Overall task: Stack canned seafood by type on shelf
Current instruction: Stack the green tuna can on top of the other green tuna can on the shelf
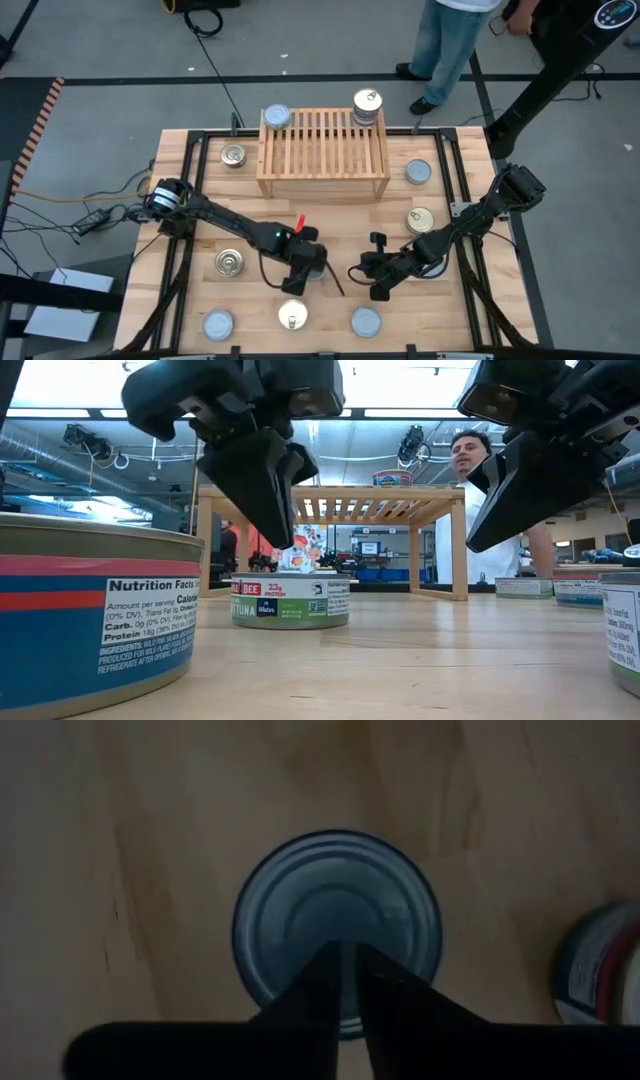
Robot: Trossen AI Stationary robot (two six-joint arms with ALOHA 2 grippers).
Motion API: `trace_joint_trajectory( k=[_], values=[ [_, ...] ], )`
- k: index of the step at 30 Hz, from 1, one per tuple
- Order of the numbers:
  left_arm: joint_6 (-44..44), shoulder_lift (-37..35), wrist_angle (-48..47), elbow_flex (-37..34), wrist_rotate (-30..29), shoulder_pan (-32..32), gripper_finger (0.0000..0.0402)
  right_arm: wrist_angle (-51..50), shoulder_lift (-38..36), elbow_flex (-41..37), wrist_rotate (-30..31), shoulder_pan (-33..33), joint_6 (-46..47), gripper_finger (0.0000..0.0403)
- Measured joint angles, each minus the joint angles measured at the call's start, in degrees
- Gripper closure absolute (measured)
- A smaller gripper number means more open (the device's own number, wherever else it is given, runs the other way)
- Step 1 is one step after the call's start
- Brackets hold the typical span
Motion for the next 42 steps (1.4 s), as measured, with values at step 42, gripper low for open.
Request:
trace_joint_trajectory(
  k=[42],
  values=[
    [-28.6,-11.5,24.2,-22.5,-3.0,2.8,0.0288,1.2,0.0,0.0,0.0,0.0,-0.4,0.0393]
  ],
)
